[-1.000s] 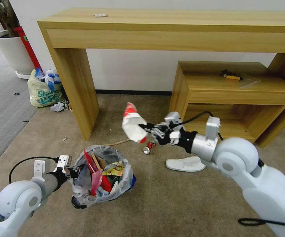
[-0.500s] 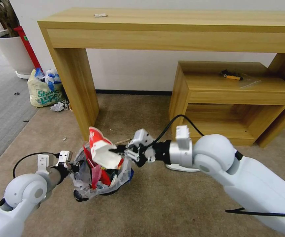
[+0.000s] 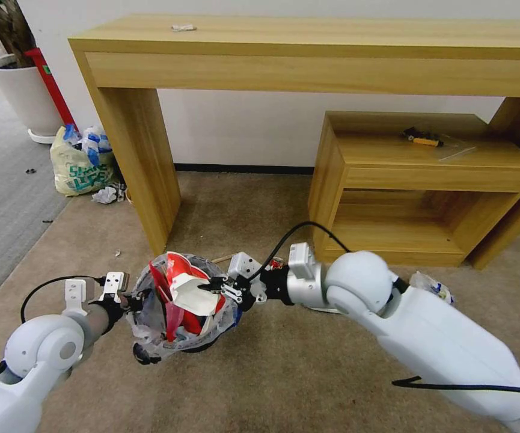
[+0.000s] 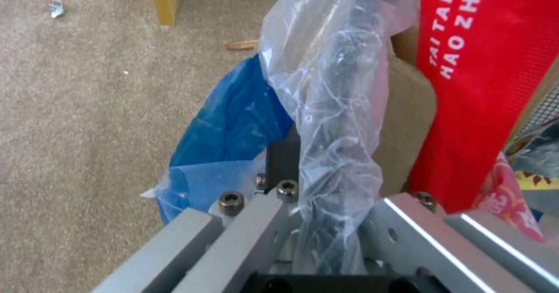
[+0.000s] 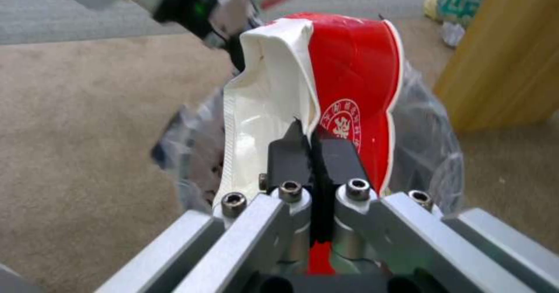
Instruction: Pick up the trash bin and place the garbage on the floor into it.
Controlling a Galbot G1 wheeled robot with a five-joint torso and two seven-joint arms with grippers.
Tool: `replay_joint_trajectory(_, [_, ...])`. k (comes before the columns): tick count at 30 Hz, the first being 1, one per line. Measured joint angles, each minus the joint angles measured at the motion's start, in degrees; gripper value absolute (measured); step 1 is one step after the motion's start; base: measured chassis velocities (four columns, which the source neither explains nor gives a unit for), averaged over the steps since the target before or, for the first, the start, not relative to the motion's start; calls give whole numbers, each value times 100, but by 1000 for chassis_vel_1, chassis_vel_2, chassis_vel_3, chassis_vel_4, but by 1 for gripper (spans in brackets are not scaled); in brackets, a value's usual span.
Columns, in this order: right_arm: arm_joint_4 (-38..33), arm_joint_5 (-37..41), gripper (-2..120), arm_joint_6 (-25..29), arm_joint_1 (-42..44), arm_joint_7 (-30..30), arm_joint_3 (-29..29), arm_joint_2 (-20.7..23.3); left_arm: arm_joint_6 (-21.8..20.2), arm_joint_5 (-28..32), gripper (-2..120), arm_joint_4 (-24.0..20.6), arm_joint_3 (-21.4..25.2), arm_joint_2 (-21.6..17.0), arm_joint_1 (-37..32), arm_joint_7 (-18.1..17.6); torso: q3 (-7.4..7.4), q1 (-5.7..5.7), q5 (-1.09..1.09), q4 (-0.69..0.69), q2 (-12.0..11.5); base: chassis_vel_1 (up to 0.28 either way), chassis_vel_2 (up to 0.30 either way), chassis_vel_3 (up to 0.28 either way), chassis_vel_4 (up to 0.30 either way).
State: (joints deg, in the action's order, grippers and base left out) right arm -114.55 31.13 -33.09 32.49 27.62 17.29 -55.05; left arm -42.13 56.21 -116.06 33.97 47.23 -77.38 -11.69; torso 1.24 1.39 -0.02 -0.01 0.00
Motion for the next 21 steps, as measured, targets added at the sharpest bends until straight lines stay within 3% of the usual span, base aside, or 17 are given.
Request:
replay_joint_trajectory(6, [252, 57, 0, 153, 125, -553, 203, -157, 0, 29, 0, -116, 6, 3, -44, -4, 0, -1, 0, 0, 0, 0, 0, 0, 0])
replay_joint_trajectory(21, [697, 155, 0, 90, 66, -845, 501, -585, 0, 79, 0, -228, 35, -35, -96, -23, 0, -1, 0, 0, 0, 0, 0, 0, 0])
